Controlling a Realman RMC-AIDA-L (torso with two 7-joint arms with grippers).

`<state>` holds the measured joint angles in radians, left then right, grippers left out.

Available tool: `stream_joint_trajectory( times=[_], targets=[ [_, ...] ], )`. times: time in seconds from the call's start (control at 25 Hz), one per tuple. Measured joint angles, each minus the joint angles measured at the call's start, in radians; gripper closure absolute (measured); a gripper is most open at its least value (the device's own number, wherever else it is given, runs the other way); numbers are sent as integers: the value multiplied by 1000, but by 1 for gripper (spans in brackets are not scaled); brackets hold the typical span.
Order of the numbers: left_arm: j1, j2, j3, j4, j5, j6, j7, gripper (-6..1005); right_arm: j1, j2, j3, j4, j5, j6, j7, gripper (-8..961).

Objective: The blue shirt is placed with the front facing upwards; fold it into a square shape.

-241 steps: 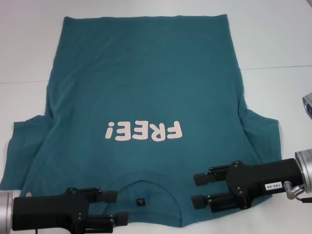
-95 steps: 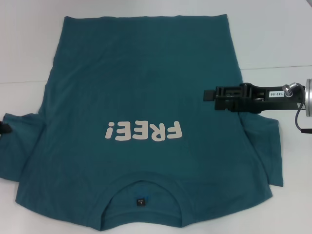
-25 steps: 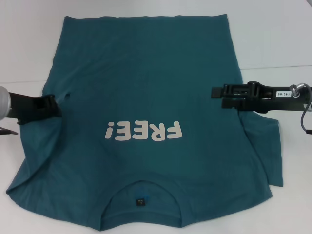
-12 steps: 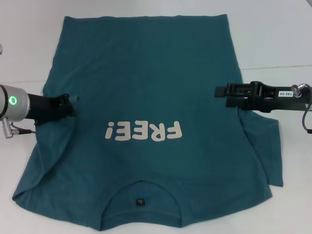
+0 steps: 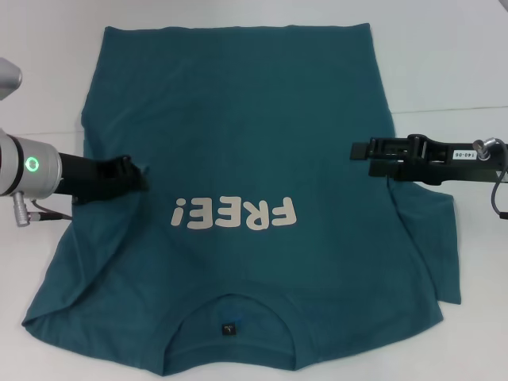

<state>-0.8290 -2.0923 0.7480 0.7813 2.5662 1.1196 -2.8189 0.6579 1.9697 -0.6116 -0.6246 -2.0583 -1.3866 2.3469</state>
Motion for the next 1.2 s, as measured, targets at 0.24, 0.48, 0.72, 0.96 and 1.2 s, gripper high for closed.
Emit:
stream_joint_trajectory(
  times=[0.24, 0.48, 0.72, 0.96, 1.2],
  targets=[
    [4, 7, -9, 12, -15, 7, -4, 753, 0, -1, 0, 0, 0, 9, 0, 207],
    [51, 1, -10, 85, -57, 15, 3, 494, -7, -2, -1, 5, 0, 18, 0, 206],
    [103, 16, -11, 92, -59, 18, -4, 416, -8, -3, 0, 5, 2, 18, 0, 207],
    [120, 19, -7, 64, -55, -1, 3, 415, -9, -3, 1, 5, 4, 18, 0, 207],
    [122, 17, -2, 31, -57, -2, 25, 415, -10, -3, -1, 5, 4, 18, 0, 207]
  ],
)
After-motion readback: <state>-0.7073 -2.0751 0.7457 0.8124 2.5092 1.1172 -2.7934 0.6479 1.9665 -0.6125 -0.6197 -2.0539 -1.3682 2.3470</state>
